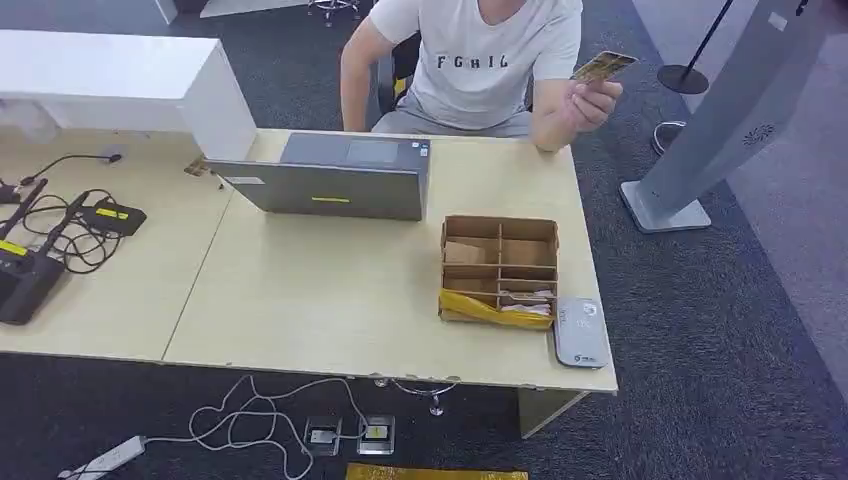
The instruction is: Pass the card to the sensor for recognition and then transmit it.
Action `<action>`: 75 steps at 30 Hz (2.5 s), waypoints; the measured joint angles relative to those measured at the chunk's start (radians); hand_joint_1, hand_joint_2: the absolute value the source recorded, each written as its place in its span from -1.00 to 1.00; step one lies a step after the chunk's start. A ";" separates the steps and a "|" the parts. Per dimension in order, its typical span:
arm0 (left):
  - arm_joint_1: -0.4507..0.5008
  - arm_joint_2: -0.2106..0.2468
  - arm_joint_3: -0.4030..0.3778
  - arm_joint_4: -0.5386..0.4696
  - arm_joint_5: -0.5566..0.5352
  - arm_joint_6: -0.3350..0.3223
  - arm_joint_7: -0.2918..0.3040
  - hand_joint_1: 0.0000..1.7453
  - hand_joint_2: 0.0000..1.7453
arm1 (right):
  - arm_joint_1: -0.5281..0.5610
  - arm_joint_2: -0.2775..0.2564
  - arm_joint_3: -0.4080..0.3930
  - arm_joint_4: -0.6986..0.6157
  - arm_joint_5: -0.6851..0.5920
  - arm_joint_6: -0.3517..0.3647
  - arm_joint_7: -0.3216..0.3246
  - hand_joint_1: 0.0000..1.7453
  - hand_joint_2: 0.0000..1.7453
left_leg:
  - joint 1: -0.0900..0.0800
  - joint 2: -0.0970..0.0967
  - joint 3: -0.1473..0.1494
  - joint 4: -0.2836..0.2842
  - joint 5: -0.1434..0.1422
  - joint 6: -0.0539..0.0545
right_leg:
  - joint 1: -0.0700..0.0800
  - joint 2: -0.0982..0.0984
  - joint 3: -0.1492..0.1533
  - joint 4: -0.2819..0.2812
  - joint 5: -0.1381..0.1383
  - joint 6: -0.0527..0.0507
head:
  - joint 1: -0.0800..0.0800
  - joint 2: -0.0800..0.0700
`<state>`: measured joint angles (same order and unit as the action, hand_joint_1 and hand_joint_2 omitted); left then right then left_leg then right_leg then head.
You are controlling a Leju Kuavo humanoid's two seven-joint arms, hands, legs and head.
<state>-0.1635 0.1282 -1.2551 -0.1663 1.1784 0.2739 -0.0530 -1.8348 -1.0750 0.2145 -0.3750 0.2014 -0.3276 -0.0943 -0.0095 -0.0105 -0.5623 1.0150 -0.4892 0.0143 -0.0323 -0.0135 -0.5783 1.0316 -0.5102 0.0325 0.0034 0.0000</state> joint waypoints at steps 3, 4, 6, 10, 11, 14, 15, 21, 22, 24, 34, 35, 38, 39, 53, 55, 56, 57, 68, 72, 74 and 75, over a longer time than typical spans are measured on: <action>0.000 0.000 0.000 0.000 0.000 0.000 0.000 -1.00 -1.00 | -0.019 0.019 0.071 0.000 0.061 0.027 -0.030 -1.00 1.00 | 0.000 0.001 0.000 0.000 0.000 0.000 | 0.000 0.001 0.000 0.000 0.001 0.000 | -0.001 0.000; 0.000 0.000 0.000 0.000 0.000 -0.002 0.000 -1.00 -1.00 | -0.024 0.027 0.096 0.000 0.078 0.034 -0.035 -1.00 1.00 | 0.000 0.002 0.001 0.000 0.000 0.000 | 0.000 0.002 0.000 0.000 0.001 0.000 | 0.000 0.000; -0.001 -0.001 -0.001 0.000 0.000 -0.004 0.000 -1.00 -1.00 | -0.030 0.043 0.143 0.000 0.118 0.055 -0.056 -1.00 1.00 | 0.000 0.002 0.001 0.000 0.000 0.000 | 0.000 0.003 0.000 0.000 0.001 0.000 | -0.001 0.000; -0.001 -0.001 -0.008 0.000 0.000 -0.002 -0.006 -1.00 -1.00 | -0.035 0.105 0.254 -0.002 0.176 0.127 -0.087 -1.00 1.00 | 0.001 0.005 0.002 0.000 0.001 -0.001 | 0.001 0.006 0.000 0.001 0.002 -0.002 | -0.001 0.000; -0.003 -0.001 -0.009 0.000 0.000 -0.002 -0.009 -1.00 -1.00 | -0.035 0.122 0.280 -0.005 0.187 0.138 -0.084 -1.00 1.00 | 0.001 0.006 0.002 0.000 0.001 -0.001 | 0.001 0.007 0.000 0.001 0.003 -0.001 | -0.001 0.000; -0.005 -0.001 -0.017 0.000 0.002 0.000 -0.009 -1.00 -1.00 | -0.034 0.181 0.356 -0.027 0.204 0.184 -0.067 -1.00 1.00 | 0.002 0.006 0.002 0.000 0.002 -0.001 | 0.002 0.007 0.000 0.001 0.003 -0.002 | -0.001 0.000; -0.005 -0.001 -0.017 0.000 0.003 0.000 -0.009 -1.00 -1.00 | -0.034 0.200 0.379 -0.035 0.206 0.198 -0.064 -1.00 1.00 | 0.002 0.006 0.002 0.000 0.002 -0.001 | 0.002 0.007 0.000 0.002 0.003 -0.002 | -0.001 0.000; -0.006 -0.001 -0.018 0.000 0.007 0.000 -0.008 -1.00 -1.00 | 0.007 0.299 0.502 -0.116 0.183 0.252 -0.021 -1.00 1.00 | 0.003 0.006 0.002 0.000 0.002 -0.002 | 0.003 0.007 0.000 0.002 0.003 -0.002 | -0.001 0.000; -0.006 -0.001 -0.019 0.000 0.007 0.000 -0.008 -1.00 -1.00 | 0.014 0.310 0.517 -0.129 0.180 0.259 -0.021 -1.00 1.00 | 0.004 0.005 0.002 0.000 0.002 -0.002 | 0.003 0.006 0.000 0.001 0.003 -0.002 | -0.001 0.000; -0.006 -0.001 -0.019 0.000 0.008 0.000 -0.008 -1.00 -1.00 | 0.029 0.325 0.543 -0.153 0.166 0.301 -0.021 -1.00 1.00 | 0.004 0.004 0.001 0.000 0.002 -0.002 | 0.004 0.005 0.001 0.001 0.003 -0.002 | 0.000 0.000; -0.006 0.002 -0.025 0.000 0.006 -0.013 -0.008 -1.00 -1.00 | 0.199 0.350 0.670 -0.396 0.125 0.420 0.102 -1.00 1.00 | 0.007 0.006 0.001 0.000 0.002 -0.003 | 0.007 0.007 0.001 -0.001 0.003 -0.002 | 0.000 0.000; -0.006 0.002 -0.025 0.000 0.006 -0.014 -0.008 -1.00 -1.00 | 0.221 0.350 0.679 -0.417 0.125 0.424 0.110 -1.00 1.00 | 0.008 0.006 0.001 0.000 0.002 -0.003 | 0.008 0.007 0.002 -0.001 0.003 -0.002 | 0.000 0.000; -0.006 0.002 -0.025 0.000 0.007 -0.021 -0.008 -1.00 -1.00 | 0.310 0.351 0.702 -0.495 0.131 0.423 0.147 -1.00 1.00 | 0.008 0.006 0.002 0.000 0.002 -0.003 | 0.008 0.008 0.001 -0.001 0.003 -0.002 | 0.000 0.000; -0.006 0.003 -0.025 0.000 0.006 -0.021 -0.008 -1.00 -1.00 | 0.339 0.351 0.708 -0.515 0.135 0.423 0.155 -1.00 1.00 | 0.008 0.006 0.002 0.000 0.002 -0.003 | 0.008 0.008 0.002 -0.001 0.003 -0.002 | 0.000 0.000; -0.006 0.005 -0.053 0.000 -0.012 -0.031 -0.008 -1.00 -1.00 | 0.530 0.327 0.733 -0.671 0.137 0.455 0.201 -1.00 1.00 | 0.008 0.006 0.001 0.000 0.002 -0.003 | 0.008 0.007 0.001 -0.001 0.003 -0.003 | 0.000 0.000; -0.006 0.006 -0.058 0.000 -0.012 -0.032 -0.008 -1.00 -1.00 | 0.548 0.320 0.733 -0.686 0.137 0.464 0.208 -1.00 1.00 | 0.008 0.006 0.001 0.000 0.002 -0.003 | 0.008 0.007 0.001 -0.001 0.003 -0.003 | 0.000 0.000; -0.006 0.006 -0.059 0.000 -0.012 -0.032 -0.008 -1.00 -1.00 | 0.558 0.317 0.733 -0.691 0.137 0.464 0.209 -1.00 1.00 | 0.008 0.006 0.001 0.000 0.002 -0.003 | 0.008 0.007 0.001 -0.001 0.003 -0.003 | 0.000 0.000; -0.006 0.006 -0.060 0.000 -0.012 -0.031 -0.008 -1.00 -1.00 | 0.568 0.315 0.732 -0.697 0.137 0.463 0.209 -1.00 1.00 | 0.008 0.006 0.001 0.000 0.002 -0.003 | 0.008 0.007 0.001 -0.001 0.003 -0.003 | 0.000 0.000; -0.006 0.019 -0.070 0.000 -0.016 -0.031 -0.013 -1.00 -1.00 | 0.636 0.314 0.731 -0.721 0.137 0.448 0.206 -1.00 1.00 | 0.008 0.006 0.001 0.000 0.002 -0.003 | 0.008 0.007 0.001 -0.001 0.003 -0.003 | 0.000 0.000; -0.006 0.022 -0.074 0.000 -0.016 -0.031 -0.014 -1.00 -1.00 | 0.647 0.313 0.730 -0.733 0.133 0.448 0.206 -1.00 1.00 | 0.008 0.006 0.001 0.000 0.002 -0.003 | 0.008 0.007 0.001 -0.001 0.003 -0.003 | 0.000 0.000; -0.006 0.022 -0.075 0.000 -0.016 -0.031 -0.014 -1.00 -1.00 | 0.651 0.312 0.730 -0.736 0.131 0.450 0.207 -1.00 1.00 | 0.008 0.006 0.001 0.000 0.002 -0.003 | 0.008 0.007 0.001 -0.001 0.003 -0.003 | 0.000 0.000; -0.006 0.022 -0.075 0.000 -0.016 -0.031 -0.014 -1.00 -1.00 | 0.653 0.312 0.730 -0.739 0.131 0.451 0.207 -1.00 1.00 | 0.008 0.006 0.001 0.000 0.002 -0.003 | 0.008 0.007 0.001 -0.001 0.003 -0.003 | 0.000 0.000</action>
<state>-0.1698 0.1503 -1.3298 -0.1663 1.1627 0.2426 -0.0668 -1.1822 -0.7626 0.9449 -1.1143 0.3326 0.1236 0.1125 -0.0012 -0.0048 -0.5616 1.0150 -0.4875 0.0112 -0.0240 -0.0066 -0.5776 1.0305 -0.5067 0.0298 0.0031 0.0000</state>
